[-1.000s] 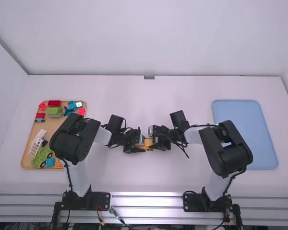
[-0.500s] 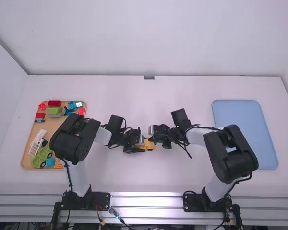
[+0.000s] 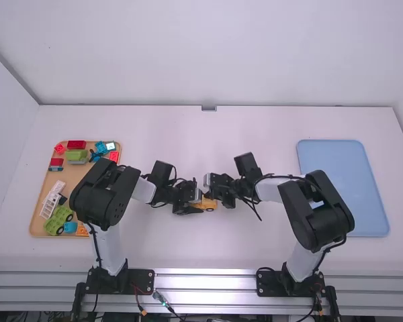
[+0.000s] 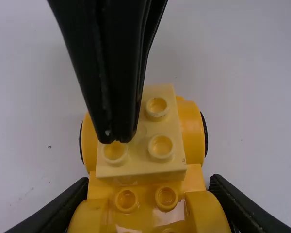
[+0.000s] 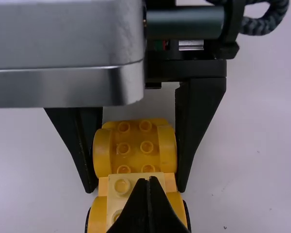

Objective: Assemble lego blocks to make yellow taxi

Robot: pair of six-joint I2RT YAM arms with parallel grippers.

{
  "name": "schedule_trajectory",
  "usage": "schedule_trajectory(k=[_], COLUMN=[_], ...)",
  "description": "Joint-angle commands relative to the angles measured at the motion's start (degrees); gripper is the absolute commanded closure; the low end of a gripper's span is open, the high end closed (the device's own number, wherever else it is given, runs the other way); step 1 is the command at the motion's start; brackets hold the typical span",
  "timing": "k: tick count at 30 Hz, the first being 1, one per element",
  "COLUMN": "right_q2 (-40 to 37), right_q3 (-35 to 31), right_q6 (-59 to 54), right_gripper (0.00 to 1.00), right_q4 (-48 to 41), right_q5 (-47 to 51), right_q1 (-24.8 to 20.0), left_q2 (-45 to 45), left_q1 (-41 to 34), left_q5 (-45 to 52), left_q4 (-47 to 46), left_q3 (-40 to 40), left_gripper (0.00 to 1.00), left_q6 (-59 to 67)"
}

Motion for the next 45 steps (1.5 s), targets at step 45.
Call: schedule_trajectory(k=[45], right_q2=[1.8], right_q3=[-2.9], right_q6=[-2.6], right_gripper=[1.00], right_q4=[-1.9], right_q5=[7.7], right_q1=[-0.6], left_q2=[1.0], left_q1=[0.1], left_q5=[0.0], left_q4=[-0.1], left_q3=[-0.7], left_gripper=[0.49], left_q6=[1.6])
